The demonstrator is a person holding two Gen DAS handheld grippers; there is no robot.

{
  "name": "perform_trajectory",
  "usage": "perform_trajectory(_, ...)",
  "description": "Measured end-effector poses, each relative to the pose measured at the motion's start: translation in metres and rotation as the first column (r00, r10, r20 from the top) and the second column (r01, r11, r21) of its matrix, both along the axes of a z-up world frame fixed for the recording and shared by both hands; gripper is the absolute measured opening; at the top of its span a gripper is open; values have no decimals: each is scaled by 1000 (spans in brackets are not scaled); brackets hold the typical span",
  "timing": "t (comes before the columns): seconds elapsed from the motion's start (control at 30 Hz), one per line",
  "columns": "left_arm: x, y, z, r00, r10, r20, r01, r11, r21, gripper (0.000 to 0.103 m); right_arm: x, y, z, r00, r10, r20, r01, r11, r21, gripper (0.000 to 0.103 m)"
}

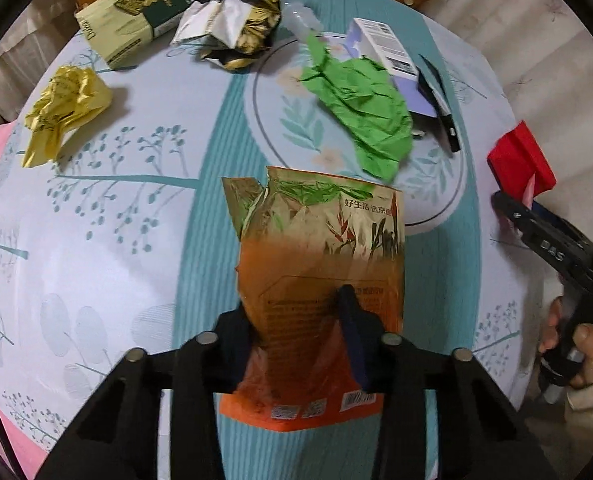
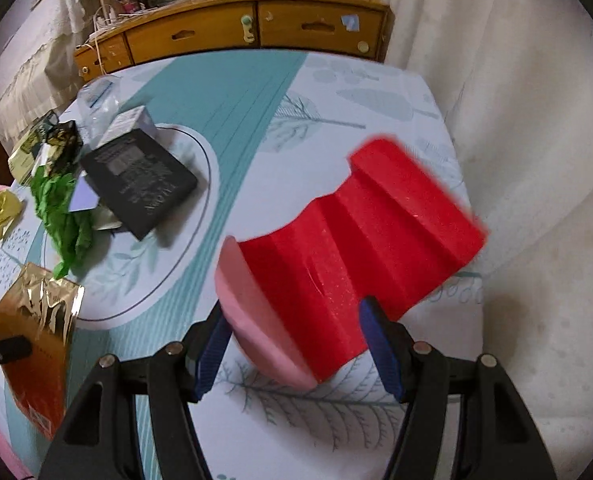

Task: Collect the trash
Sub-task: 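Grasp the orange snack bag with the left tool while the right tool grasps the red paper, then lift the orange bag and red paper toward the bin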

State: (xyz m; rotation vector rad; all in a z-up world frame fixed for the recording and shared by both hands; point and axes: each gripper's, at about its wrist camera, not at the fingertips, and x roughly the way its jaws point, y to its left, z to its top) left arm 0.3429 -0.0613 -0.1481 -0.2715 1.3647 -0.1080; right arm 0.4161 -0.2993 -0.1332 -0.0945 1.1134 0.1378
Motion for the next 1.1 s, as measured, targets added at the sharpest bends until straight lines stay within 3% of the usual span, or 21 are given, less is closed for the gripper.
perform_trajectory(0.1, 0, -4, 4, 1000, 5, 10, -5, 999, -35, 15, 0, -3, 0, 1000, -4, 14, 4, 1000, 5, 41)
perform_trajectory(0.13, 0, -5, 6, 1000, 5, 14, -5, 999, -49, 10, 0, -4, 0, 1000, -6, 19, 6, 1000, 4, 29)
perform_trajectory(0.2, -1, -6, 11, 1000, 10, 26, -9, 999, -43, 9, 0, -7, 1, 1000, 1, 10, -1, 999, 46, 13)
perform_trajectory(0.23, -2, -6, 13, 999, 12, 29, -11, 999, -37, 8, 0, -8, 1, 1000, -3, -1, 3, 998, 65, 11)
perform_trajectory(0.67, -38, 12, 64, 988, 22, 153, -18, 999, -28, 6, -58, 7, 35, 998, -52, -29, 58, 965, 256, 9)
perform_trajectory(0.87, -77, 29, 91, 979, -18, 202, 26, 999, -37, 6, -113, 33, 66, 999, -47, -1, 45, 947, 318, 8)
perform_trajectory(1.1, -141, 66, 126, 955, -108, 278, 128, 990, -55, 6, -204, 75, 102, 994, -91, 60, 63, 930, 362, 8)
